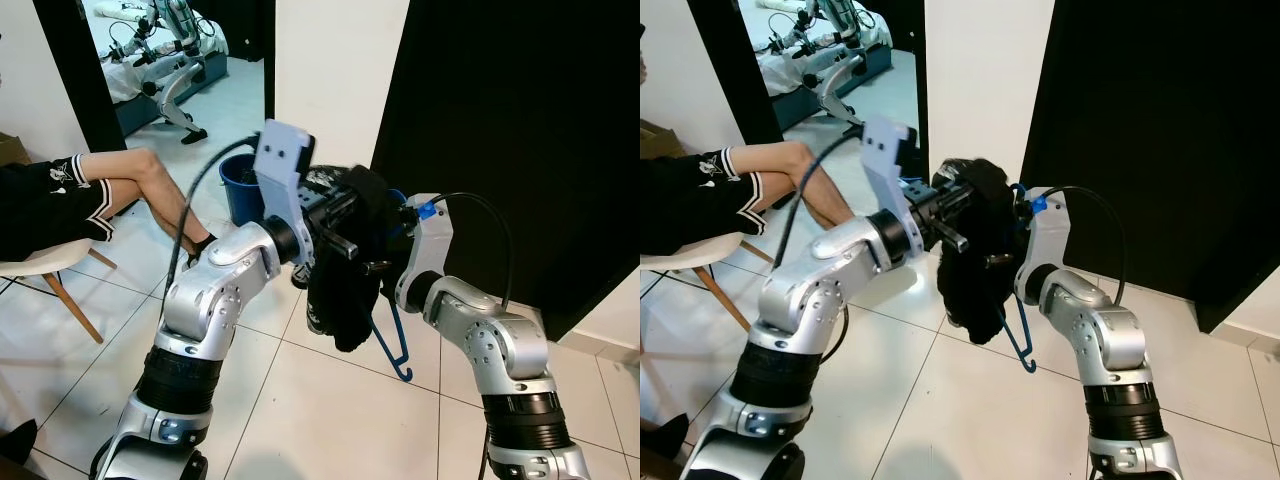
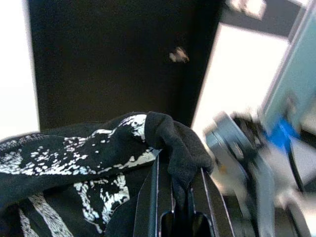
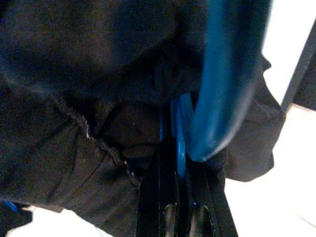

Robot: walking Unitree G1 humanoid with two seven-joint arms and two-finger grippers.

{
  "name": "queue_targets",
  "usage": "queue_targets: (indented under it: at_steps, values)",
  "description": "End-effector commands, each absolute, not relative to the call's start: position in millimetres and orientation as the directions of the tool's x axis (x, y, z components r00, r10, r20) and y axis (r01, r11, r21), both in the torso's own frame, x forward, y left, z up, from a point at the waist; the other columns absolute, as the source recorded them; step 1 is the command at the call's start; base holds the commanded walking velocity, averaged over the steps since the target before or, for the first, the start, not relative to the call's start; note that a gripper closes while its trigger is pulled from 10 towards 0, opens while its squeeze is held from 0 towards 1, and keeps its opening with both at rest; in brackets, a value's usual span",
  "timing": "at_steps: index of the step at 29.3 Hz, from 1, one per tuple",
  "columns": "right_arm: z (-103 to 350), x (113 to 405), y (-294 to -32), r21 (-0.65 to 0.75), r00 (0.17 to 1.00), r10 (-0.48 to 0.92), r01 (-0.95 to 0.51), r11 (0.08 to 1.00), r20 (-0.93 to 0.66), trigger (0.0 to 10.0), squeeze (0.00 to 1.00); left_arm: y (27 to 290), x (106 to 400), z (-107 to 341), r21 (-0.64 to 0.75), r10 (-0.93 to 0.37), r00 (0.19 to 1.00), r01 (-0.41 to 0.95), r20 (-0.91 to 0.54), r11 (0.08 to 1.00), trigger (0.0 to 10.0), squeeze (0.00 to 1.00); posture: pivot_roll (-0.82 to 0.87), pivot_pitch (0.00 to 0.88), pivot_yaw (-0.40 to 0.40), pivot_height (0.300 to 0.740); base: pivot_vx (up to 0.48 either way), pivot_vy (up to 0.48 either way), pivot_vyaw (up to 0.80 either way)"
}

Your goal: Hang hanger

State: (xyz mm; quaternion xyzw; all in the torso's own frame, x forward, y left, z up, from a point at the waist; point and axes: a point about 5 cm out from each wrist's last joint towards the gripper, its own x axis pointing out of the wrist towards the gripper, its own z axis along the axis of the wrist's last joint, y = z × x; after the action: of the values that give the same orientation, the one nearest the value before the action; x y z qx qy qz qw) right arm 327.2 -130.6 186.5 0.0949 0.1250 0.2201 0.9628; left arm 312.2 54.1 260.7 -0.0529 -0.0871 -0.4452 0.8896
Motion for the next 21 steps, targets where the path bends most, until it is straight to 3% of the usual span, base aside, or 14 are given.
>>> queue_targets:
  at_steps: [1,2,3,4,5,9,21]
  values:
    - [201.0,330.1,-132.4,0.258,0.891,0.440,-0.402,0.879,-0.109,10.0,0.00,46.0,295.3,244.3,0.051,-0.878,0.469,0.878,0.097,0.475,10.0,0.00,0.08,0.040,-0.057,0.740,0.000,0.000,0.00]
    - [201.0,330.1,-132.4,0.258,0.891,0.440,-0.402,0.879,-0.109,10.0,0.00,46.0,295.3,244.3,0.051,-0.878,0.469,0.878,0.097,0.475,10.0,0.00,0.08,0.040,-0.057,0.740,0.000,0.000,0.00]
    - [205.1,331.8,-134.3,0.274,0.901,0.426,-0.391,0.878,-0.080,10.0,0.00,47.0,284.8,224.8,0.095,-0.912,0.410,0.909,-0.021,0.407,10.0,0.00,0.08,0.042,-0.062,0.740,0.000,0.000,0.00]
    - [205.1,331.8,-134.3,0.274,0.901,0.426,-0.391,0.878,-0.080,10.0,0.00,47.0,284.8,224.8,0.095,-0.912,0.410,0.909,-0.021,0.407,10.0,0.00,0.08,0.042,-0.062,0.740,0.000,0.000,0.00]
    - [208.4,333.1,-135.8,0.288,0.907,0.416,-0.384,0.877,-0.056,10.0,0.00,48.8,277.6,209.6,0.122,-0.920,0.376,0.924,-0.112,0.363,10.0,0.00,0.08,0.042,-0.063,0.740,0.000,0.000,0.00]
    - [214.2,334.6,-135.6,0.308,0.911,0.412,-0.387,0.869,-0.017,10.0,0.00,55.1,274.4,186.3,0.207,-0.885,0.388,0.917,-0.257,0.342,10.0,0.00,0.08,0.042,-0.064,0.740,0.000,0.000,0.00]
    - [216.0,334.9,-134.7,0.319,0.911,0.413,-0.393,0.863,0.005,10.0,0.00,59.8,282.7,185.1,0.285,-0.844,0.460,0.878,-0.276,0.385,10.0,0.00,0.08,0.043,-0.067,0.740,0.000,0.000,0.00]
